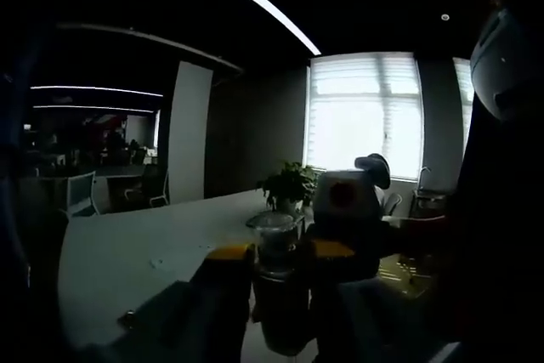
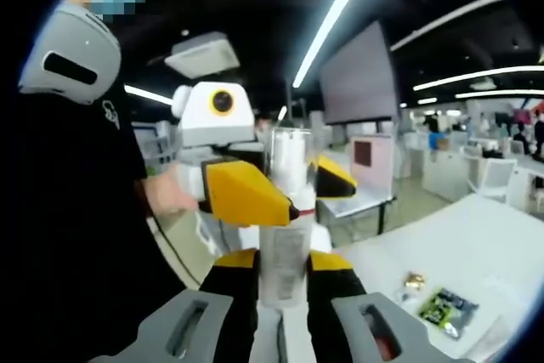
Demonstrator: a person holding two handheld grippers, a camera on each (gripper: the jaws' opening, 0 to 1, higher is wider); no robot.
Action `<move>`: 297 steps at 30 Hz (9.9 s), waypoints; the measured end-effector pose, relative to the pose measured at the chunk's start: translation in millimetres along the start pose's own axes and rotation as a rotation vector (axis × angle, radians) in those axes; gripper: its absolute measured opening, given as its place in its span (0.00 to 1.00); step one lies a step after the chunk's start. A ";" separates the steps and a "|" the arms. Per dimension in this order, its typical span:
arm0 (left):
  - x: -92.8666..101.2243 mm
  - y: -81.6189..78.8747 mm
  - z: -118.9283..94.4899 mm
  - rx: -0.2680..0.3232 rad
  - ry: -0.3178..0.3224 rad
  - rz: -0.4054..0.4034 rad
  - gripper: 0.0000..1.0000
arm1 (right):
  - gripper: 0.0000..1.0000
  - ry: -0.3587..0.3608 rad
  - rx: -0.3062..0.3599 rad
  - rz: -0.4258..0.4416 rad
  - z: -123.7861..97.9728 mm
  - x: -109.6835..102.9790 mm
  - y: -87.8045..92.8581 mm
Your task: Arrange the skincare products in the storage area until every visible bottle or jar stands upright without overlapping.
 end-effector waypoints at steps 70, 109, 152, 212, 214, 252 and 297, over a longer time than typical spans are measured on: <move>-30.2 108.0 12.5 -0.260 -0.047 -0.221 0.99 | 0.12 0.292 -0.073 0.083 -57.8 119.4 126.3; -31.6 156.1 26.5 -0.332 -0.175 -0.280 0.96 | 0.12 0.378 -0.119 0.011 -69.7 206.0 226.9; -59.8 204.5 49.6 -0.368 -0.234 -0.326 0.94 | 0.12 0.355 -0.107 -0.110 -65.1 224.3 280.0; -66.7 195.7 42.8 -0.382 -0.209 -0.367 0.93 | 0.17 0.374 -0.295 -0.068 -83.7 247.2 284.9; -66.1 194.1 39.4 -0.387 -0.208 -0.374 0.93 | 0.17 0.394 -0.303 -0.058 -87.9 240.8 279.8; -67.5 159.4 -62.3 -0.418 -0.254 -0.380 0.98 | 0.73 0.656 -0.270 0.065 -120.4 140.3 141.5; -55.4 158.5 -80.4 -0.453 -0.260 -0.397 0.98 | 0.91 0.697 -0.207 0.196 -126.1 86.0 149.0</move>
Point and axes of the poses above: the point that each gripper's makers call its tool centre point, and the gripper's own axes: z roughly forward along the fingers, x roughly to its right, y roughly out of its underside, the point moved 7 cm from there along -z, roughly backward along the fingers, and after that the axes turned 15 degrees about y, right-handed, at the moved point
